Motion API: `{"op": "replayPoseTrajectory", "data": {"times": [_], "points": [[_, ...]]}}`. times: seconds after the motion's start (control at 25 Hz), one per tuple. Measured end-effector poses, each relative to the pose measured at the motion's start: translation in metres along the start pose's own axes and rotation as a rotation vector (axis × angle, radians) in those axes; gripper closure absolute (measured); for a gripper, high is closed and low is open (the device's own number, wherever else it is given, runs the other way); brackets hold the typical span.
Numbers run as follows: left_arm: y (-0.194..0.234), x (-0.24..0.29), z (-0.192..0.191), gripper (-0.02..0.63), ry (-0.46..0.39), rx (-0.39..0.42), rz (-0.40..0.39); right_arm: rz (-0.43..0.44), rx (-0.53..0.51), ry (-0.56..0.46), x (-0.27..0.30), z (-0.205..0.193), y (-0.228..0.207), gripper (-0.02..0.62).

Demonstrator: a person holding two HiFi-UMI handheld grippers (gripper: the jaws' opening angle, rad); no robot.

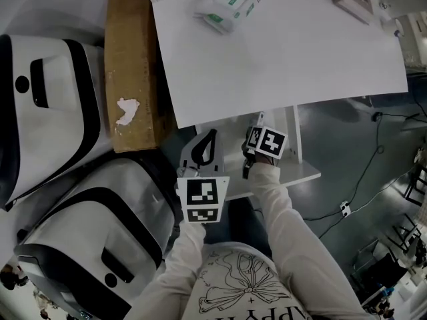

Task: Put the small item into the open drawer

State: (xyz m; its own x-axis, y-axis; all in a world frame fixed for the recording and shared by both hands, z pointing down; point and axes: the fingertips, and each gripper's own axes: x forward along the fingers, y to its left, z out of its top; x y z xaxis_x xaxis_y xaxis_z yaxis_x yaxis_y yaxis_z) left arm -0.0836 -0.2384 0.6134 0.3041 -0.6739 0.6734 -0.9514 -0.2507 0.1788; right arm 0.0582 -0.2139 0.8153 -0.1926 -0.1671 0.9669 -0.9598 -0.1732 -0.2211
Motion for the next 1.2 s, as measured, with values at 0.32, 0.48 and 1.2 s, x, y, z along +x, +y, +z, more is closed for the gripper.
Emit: {"op": "replayPoseTrajectory", "data": {"times": [0.32,0.48,1.2], "points": [[0.006,-0.004,-0.005,0.600,0.005,-0.009,0.009,0.043,-0.008,0.011,0.005,-0.002,0.008,0.476],[0.007,-0.007,-0.002,0.600,-0.008,-0.009,0.012,0.054,-0.025,-0.019,-0.004,0.004,0.014,0.459],[-0.042,-0.069,0.076,0.601,-0.187,0.063,-0.012,0.107,-0.130,-0.388,-0.173,0.041,0.025,0.510]]}}
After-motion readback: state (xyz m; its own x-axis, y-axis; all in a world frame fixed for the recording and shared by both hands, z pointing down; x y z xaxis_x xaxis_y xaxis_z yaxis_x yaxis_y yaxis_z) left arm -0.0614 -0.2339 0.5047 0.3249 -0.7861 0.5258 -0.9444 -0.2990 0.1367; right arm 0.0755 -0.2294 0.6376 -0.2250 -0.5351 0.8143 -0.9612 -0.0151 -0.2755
